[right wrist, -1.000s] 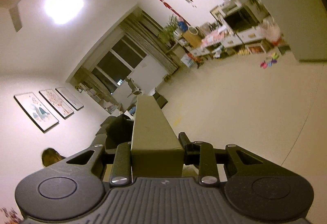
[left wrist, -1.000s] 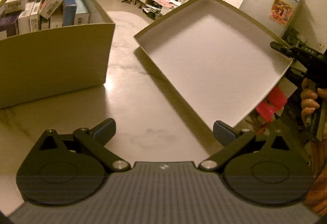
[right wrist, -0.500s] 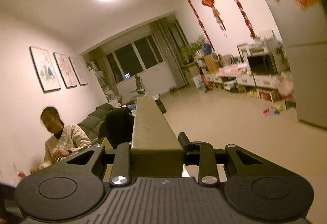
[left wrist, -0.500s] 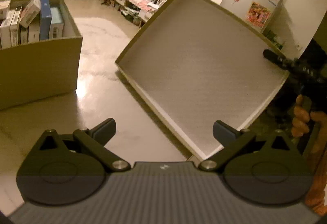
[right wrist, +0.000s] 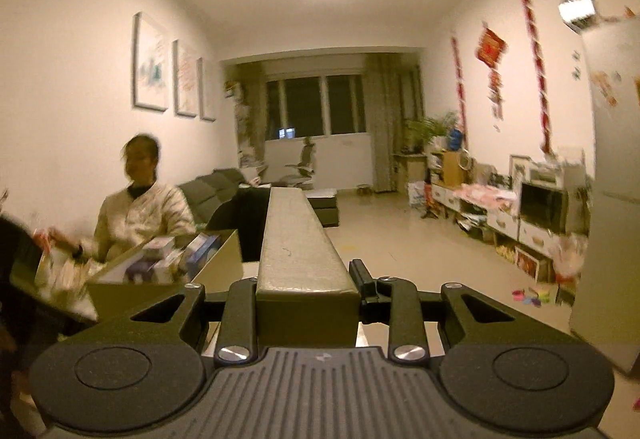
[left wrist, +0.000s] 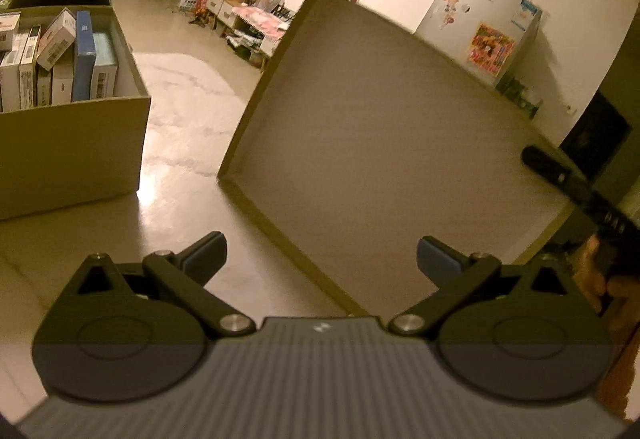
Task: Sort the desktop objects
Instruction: 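Lift the lid with the right gripper and tilt it up toward the beige box, then grasp the lid's opposite rim with the left gripper while the right gripper holds it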
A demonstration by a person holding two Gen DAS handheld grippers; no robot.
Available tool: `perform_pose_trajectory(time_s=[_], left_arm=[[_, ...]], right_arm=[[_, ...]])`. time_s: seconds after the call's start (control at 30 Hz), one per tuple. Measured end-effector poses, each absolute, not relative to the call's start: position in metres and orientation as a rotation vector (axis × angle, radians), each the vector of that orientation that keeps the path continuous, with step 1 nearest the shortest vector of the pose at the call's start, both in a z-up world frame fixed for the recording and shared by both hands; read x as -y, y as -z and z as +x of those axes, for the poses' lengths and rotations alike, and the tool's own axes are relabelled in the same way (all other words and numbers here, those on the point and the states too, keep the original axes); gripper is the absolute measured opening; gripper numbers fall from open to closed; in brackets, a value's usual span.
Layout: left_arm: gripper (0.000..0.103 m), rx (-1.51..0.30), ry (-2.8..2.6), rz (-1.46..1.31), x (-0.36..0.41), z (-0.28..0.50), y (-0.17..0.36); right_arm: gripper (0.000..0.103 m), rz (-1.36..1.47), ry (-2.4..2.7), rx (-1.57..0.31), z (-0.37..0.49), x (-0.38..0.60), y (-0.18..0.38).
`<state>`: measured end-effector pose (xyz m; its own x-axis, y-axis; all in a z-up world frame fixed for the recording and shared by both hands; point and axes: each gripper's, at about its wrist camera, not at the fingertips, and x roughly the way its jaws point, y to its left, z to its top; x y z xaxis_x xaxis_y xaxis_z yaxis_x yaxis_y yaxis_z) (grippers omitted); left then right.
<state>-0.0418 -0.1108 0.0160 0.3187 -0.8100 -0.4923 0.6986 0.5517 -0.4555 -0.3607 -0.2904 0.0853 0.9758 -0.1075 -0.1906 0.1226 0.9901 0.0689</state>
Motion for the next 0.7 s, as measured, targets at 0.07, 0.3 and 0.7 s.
perform_pose_trajectory(time_s=[0.07,0.3,0.7], left_arm=[[0.103,-0.734,1.011,-0.185,0.108,-0.045,-0.020],[0.103,-0.697,1.057,-0.212,0.101,-0.055,-0.033],[0.103,-0.658,1.098,-0.300,0.084,-0.057,-0.043]], right_arm=[[0.032,0.052,0.096,-0.194,-0.364,0.283,-0.087],[0.033,0.030,0.026,-0.208,-0.370,0.268,-0.091],[0.037,-0.068,-0.110,-0.230,-0.370,0.231,-0.096]])
